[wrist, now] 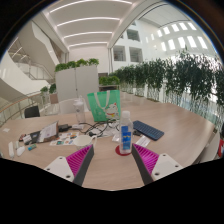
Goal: Pour water
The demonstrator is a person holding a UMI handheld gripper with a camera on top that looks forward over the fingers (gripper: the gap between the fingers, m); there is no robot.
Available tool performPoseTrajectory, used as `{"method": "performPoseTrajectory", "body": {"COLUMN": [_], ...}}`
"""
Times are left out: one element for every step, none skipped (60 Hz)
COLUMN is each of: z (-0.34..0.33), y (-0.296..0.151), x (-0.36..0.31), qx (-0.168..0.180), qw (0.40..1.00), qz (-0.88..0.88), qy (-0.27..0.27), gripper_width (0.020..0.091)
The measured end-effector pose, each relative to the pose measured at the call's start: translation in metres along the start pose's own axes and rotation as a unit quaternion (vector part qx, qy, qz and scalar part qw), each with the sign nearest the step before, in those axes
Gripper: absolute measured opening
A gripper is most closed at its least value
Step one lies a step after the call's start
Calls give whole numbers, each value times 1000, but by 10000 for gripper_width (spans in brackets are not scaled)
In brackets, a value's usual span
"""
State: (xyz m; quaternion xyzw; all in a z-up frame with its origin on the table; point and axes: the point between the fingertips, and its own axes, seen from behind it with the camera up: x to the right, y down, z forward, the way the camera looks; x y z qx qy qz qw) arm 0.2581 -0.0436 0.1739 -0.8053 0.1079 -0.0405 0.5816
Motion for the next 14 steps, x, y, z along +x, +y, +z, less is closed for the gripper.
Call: {"method": "performPoseTrajectory", "body": {"z": [-5,-21,-33,-45,-56,-63,-74,-84,-92,-104,-114,-124,-133,-141], "y": [1,0,0,0,0,1,1,0,-1,-1,-2,-2,-2,-3], "x": [-7,-13,-18,-23,-28,-32,-37,-42,-45,-50,-56,-61,-67,-73], "qx": [0,-1,-1,-2,-2,-2,-1,0,0,0,0,0,0,0], "qw": [1000,1000,1000,1000,1000,1000,999,999,999,999,999,999,999,999], "qz": [-3,-7,-11,-16,-20,-25,-29,-32,-33,-32,-31,-29,-27,-24], "qy": [0,2,4,8,11,14,16,20,23,25,26,26,25,25], "gripper_width": [832,834,836,835,832,832,832,832,833,832,833,834,833,833]}}
